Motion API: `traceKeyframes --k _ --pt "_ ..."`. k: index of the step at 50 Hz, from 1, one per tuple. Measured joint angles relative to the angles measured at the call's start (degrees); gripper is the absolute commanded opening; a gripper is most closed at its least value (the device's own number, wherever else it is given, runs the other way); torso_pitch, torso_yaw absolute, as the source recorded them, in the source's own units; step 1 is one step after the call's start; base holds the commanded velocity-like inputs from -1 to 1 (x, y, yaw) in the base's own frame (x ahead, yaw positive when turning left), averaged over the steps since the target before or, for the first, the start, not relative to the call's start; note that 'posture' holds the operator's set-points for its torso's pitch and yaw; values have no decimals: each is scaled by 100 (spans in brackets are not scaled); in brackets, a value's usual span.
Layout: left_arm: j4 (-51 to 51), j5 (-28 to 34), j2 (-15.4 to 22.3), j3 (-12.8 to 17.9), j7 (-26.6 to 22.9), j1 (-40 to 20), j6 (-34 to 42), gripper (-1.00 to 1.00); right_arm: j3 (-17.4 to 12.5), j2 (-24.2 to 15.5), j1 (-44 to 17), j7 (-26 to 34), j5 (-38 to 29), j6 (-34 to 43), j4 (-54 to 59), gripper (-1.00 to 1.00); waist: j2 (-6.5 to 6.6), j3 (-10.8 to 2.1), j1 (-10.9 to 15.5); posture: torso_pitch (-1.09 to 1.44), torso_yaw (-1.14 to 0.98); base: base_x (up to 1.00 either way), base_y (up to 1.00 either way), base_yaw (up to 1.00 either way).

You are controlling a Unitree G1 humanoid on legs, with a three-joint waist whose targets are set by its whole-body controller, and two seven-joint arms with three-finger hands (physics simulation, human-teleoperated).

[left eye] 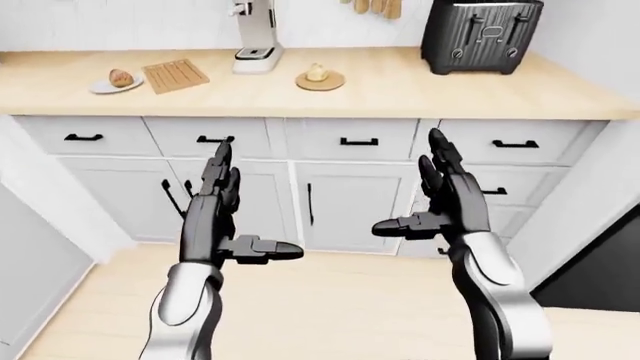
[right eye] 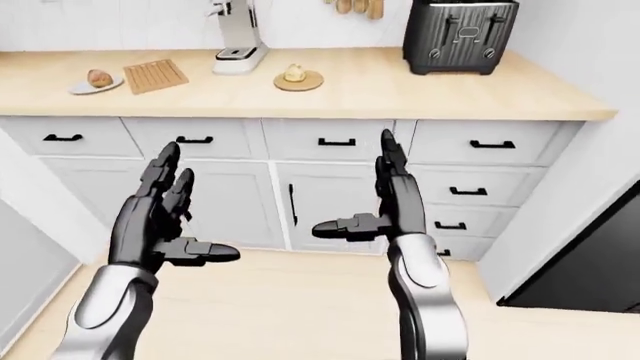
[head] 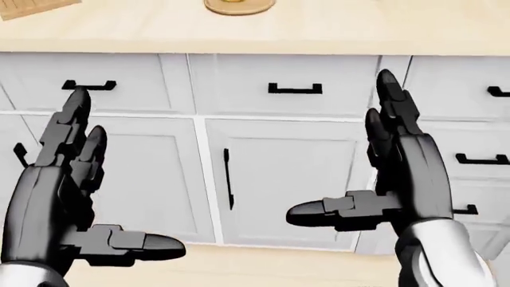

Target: Place all breads on the cutting board.

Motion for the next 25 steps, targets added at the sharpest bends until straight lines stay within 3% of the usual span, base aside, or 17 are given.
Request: traceKeyframes --k 4,6,10,12,16,18,21,24,25 --pt "-50 -33 -13 -68 -38 -95 -68 100 -40 12 -7 8 -44 -71 -97 100 141 -132 -12 0 0 42 24 75" --pt "-142 -53 9 -2 -52 -78 -113 100 -21 25 -102 8 -50 -83 -50 100 296 -188 36 0 0 34 0 100" --pt "88 48 68 243 39 79 25 100 197 123 -39 87 65 -16 126 100 106 -164 375 0 0 33 0 86" --pt "65 114 71 306 96 116 90 100 220 119 -141 103 140 42 178 100 -12 -150 395 0 0 34 3 0" --pt "-81 128 51 143 86 8 165 100 79 58 -115 30 178 -6 -61 100 -94 1 336 0 0 70 0 0" --pt "-158 97 47 76 42 -35 122 100 31 44 -107 -3 160 -65 -131 100 -100 -25 313 0 0 77 0 0" --pt "-182 77 42 62 8 -56 50 100 30 40 -112 -23 153 -69 -175 100 -140 -164 328 0 0 77 0 0" --pt "-166 86 39 86 11 -42 10 100 33 32 -122 -13 174 -38 -218 100 -323 -266 338 0 0 77 0 0" --pt "-136 85 9 72 10 -53 -4 100 6 4 -120 -13 176 -45 -223 100 -331 -220 272 0 0 76 0 0"
